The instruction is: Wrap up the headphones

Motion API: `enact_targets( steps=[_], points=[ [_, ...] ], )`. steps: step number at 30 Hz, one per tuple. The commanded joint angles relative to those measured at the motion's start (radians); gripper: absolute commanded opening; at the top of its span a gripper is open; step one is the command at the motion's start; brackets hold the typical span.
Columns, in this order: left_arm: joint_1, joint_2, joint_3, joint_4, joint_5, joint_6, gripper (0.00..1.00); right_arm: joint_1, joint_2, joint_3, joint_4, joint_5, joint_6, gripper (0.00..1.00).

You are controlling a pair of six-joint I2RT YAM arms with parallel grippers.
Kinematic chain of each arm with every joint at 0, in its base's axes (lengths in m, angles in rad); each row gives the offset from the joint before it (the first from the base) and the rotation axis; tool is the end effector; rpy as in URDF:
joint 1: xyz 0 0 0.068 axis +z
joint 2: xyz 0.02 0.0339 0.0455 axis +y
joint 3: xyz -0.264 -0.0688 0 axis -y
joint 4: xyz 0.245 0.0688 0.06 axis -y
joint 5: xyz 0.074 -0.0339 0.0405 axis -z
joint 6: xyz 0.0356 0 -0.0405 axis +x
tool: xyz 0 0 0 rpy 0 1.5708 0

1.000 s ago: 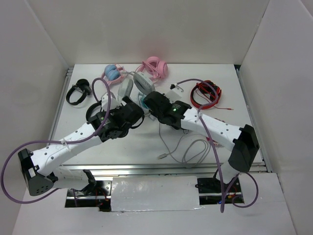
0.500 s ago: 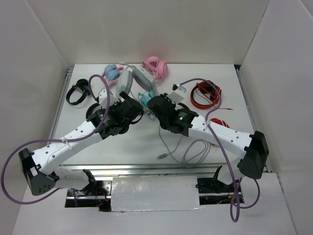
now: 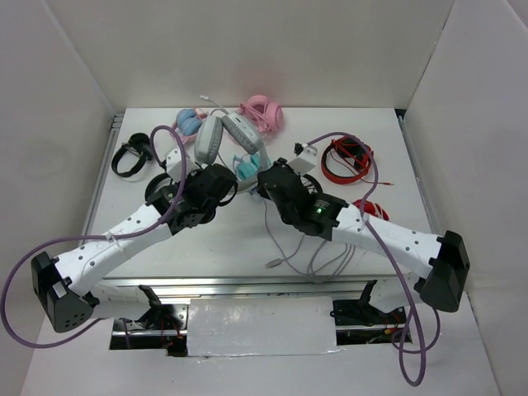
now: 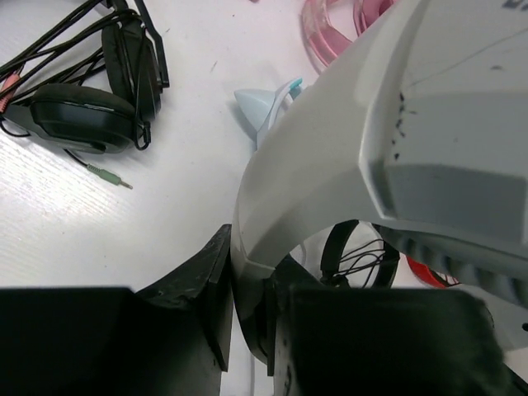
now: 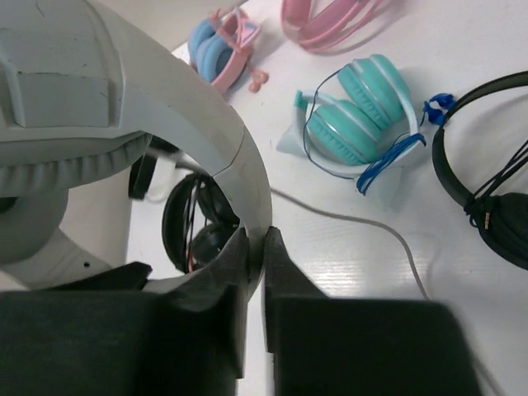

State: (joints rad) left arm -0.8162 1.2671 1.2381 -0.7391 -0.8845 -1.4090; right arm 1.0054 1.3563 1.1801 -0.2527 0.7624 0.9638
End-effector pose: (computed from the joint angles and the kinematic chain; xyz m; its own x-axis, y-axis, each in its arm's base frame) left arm 0.1962 -0.1685 0.3512 -0.1562 -0.7469 -0.6463 -0.4567 0.6348 -0.6233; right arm 0.1848 0.2454 0.3461 -0.3523 0.5535 -0.7547 0.0266 0.8119 0.5831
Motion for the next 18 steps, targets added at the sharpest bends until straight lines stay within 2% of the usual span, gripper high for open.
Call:
enact_targets(
  steps=[1,3,4,5,6,7,9,13,18],
  points=[
    [0.018,-0.055,-0.026,0.098,0.019,0.117,0.00,-0.011,-0.100,-0.042,0.191,-0.170,-0.136,0.18],
    [0.051,-0.064,-0.020,0.151,0.050,0.247,0.00,-0.014,-0.140,-0.069,0.195,-0.227,-0.326,0.44],
    [0.063,-0.069,-0.016,0.164,0.091,0.296,0.00,-0.022,-0.152,-0.069,0.182,-0.294,-0.400,0.64],
    [0.080,-0.069,0.003,0.168,0.104,0.330,0.00,-0.019,-0.173,-0.062,0.105,-0.301,-0.440,0.76],
    [0.086,-0.066,0.012,0.178,0.119,0.410,0.00,-0.019,-0.180,-0.042,0.064,-0.299,-0.492,0.81],
    [0.091,-0.057,0.021,0.181,0.137,0.439,0.00,-0.022,-0.186,-0.031,0.031,-0.319,-0.529,0.97],
    [0.092,-0.045,0.050,0.170,0.144,0.491,0.00,-0.025,-0.195,0.013,-0.060,-0.296,-0.559,1.00],
    [0.084,-0.020,0.055,0.182,0.144,0.568,0.00,-0.053,-0.171,0.073,-0.091,-0.294,-0.579,1.00],
    [0.069,-0.032,0.052,0.194,0.122,0.599,0.00,-0.125,-0.043,0.183,-0.181,-0.325,-0.501,1.00]
  ],
)
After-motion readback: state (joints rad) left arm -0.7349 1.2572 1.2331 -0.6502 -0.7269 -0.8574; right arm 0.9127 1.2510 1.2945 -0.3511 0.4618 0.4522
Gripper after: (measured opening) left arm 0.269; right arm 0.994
